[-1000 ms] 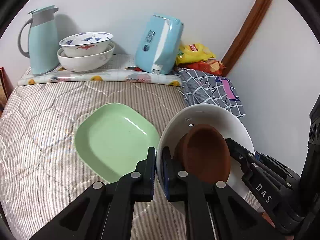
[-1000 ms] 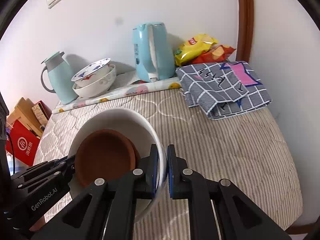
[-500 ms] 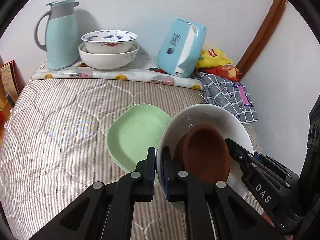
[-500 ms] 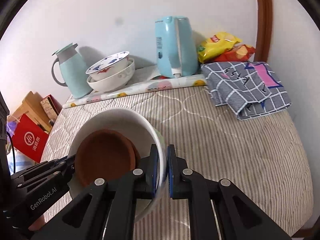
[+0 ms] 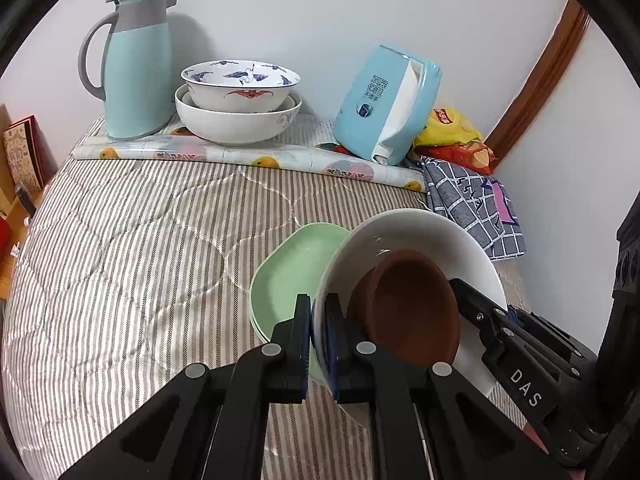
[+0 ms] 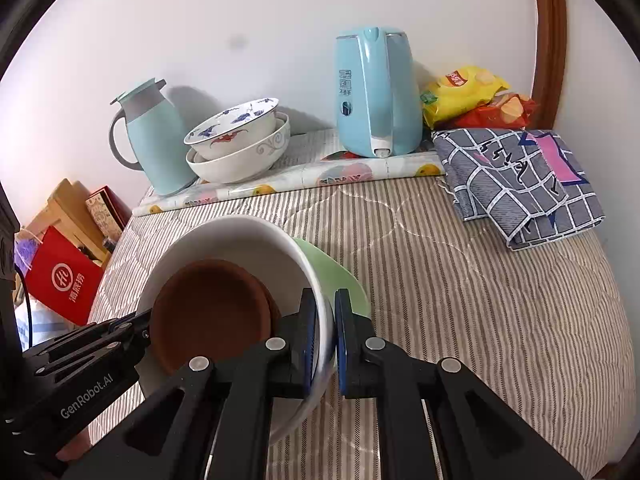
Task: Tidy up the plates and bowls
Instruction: 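Lift the white bowl with both grippers and carry it over the green plates, then lower the white bowl onto the light-green plate and open both grippers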
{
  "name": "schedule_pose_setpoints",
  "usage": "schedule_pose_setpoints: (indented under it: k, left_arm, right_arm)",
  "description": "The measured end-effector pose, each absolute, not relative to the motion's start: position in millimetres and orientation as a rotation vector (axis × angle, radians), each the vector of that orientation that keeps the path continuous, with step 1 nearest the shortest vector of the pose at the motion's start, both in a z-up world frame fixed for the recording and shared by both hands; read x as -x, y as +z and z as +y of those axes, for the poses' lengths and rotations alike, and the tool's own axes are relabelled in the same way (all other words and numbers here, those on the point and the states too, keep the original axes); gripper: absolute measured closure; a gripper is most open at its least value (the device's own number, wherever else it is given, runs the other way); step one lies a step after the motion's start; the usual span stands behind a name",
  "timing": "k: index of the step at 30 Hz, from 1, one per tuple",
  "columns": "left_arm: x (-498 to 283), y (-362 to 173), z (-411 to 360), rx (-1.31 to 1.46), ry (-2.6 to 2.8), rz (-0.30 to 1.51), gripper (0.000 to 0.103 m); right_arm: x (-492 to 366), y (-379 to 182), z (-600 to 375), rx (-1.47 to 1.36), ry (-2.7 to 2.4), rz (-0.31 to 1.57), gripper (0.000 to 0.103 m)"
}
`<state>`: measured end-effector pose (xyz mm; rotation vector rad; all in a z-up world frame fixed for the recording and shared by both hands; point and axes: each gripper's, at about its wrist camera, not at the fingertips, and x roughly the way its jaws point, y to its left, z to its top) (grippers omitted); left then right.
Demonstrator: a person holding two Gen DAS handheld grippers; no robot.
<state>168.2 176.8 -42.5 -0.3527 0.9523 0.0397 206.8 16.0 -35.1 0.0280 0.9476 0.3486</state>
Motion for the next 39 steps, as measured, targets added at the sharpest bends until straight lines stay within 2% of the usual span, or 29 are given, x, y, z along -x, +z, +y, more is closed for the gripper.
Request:
schedule_pose_setpoints:
  k: [39]
  left_arm:
    - [-223, -105, 194, 0.333, 0.027, 1.078, 0.095]
  right_arm:
    - [-258, -107, 31, -0.081, 0.315, 1.071, 0.094]
